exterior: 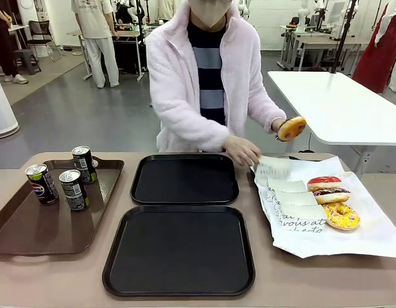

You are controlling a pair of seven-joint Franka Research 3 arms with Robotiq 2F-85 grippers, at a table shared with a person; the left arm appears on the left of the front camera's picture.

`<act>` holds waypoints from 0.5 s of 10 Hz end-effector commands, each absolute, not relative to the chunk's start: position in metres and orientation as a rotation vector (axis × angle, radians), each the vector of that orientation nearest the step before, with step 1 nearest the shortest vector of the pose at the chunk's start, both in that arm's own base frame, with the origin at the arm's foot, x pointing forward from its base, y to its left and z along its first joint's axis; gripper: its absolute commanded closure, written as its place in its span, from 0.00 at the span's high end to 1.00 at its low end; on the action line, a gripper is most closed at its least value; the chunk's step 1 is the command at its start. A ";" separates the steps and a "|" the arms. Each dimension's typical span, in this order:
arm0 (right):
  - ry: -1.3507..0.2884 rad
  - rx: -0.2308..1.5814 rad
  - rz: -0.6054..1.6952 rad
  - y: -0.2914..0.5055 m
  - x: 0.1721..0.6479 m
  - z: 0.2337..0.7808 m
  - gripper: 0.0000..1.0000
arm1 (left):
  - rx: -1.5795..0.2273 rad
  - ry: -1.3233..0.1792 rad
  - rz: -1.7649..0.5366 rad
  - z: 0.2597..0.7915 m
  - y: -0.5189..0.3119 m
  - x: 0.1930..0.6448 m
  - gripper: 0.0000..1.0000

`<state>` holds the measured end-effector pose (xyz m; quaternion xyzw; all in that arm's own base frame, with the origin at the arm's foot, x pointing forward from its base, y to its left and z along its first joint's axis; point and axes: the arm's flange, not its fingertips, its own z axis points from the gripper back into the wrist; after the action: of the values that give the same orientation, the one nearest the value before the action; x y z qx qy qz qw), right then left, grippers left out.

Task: Set up donuts and drinks on trays.
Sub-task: Pick up one Pepsi coke and place it on the Flat Tray.

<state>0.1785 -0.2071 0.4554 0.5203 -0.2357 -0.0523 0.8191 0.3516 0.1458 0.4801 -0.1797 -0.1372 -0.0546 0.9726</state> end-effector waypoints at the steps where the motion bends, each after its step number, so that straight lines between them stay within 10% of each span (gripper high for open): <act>1: -0.522 1.122 -0.099 -0.208 0.181 0.457 1.00 | -0.217 0.006 -0.106 0.480 0.158 0.410 1.00; 5: -0.522 1.122 -0.099 -0.208 0.181 0.457 1.00 | -0.103 -0.045 -0.012 0.484 0.082 0.486 1.00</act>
<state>0.1791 -0.2066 0.4552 0.5199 -0.2341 -0.0516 0.8199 0.4834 0.1023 0.4742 -0.0452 -0.0034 -0.0152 0.9989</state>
